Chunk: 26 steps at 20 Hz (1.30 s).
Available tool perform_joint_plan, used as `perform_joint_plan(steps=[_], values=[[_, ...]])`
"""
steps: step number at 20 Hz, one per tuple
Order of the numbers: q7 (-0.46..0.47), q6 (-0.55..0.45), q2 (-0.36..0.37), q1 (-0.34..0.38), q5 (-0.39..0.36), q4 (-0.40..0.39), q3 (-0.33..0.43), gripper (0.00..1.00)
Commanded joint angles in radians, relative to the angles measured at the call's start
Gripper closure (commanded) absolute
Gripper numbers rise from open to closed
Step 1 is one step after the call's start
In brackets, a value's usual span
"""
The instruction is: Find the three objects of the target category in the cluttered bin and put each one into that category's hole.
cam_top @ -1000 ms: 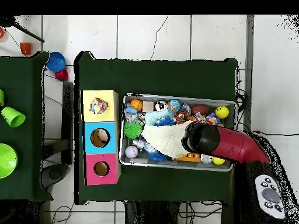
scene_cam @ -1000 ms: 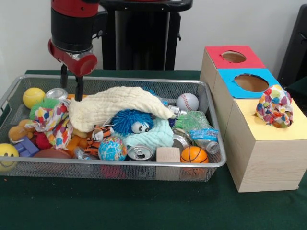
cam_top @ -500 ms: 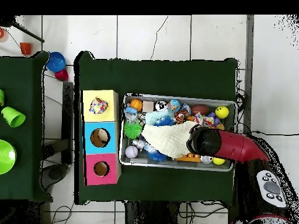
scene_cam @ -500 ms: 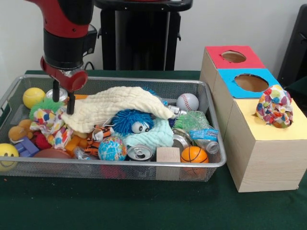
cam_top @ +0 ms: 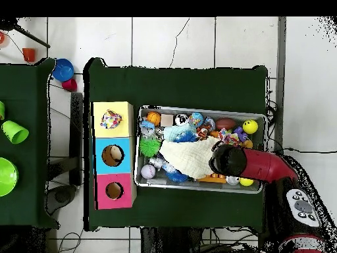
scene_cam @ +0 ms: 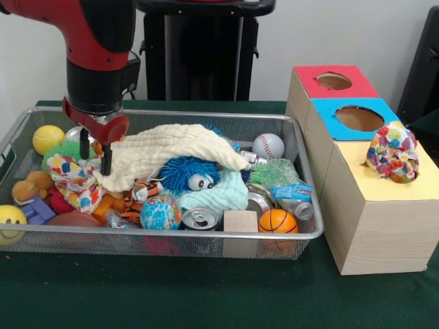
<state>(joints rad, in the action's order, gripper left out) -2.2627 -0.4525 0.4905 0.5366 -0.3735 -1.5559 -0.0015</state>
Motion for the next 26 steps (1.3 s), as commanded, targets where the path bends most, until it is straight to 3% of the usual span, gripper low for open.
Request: perform_joint_plan(steps=[1, 5, 11, 19, 26], values=[[0.096, 0.038, -0.050, 0.027, -0.052, 0.035, 0.114, 0.00], [0.135, -0.070, 0.035, 0.047, -0.014, -0.011, 0.141, 0.00], [0.192, -0.222, 0.111, 0.071, 0.013, 0.000, 0.173, 0.00], [0.201, -0.202, 0.104, 0.120, -0.020, 0.000, 0.215, 0.00], [0.076, -0.036, 0.013, 0.084, -0.082, -0.009, 0.174, 0.00]])
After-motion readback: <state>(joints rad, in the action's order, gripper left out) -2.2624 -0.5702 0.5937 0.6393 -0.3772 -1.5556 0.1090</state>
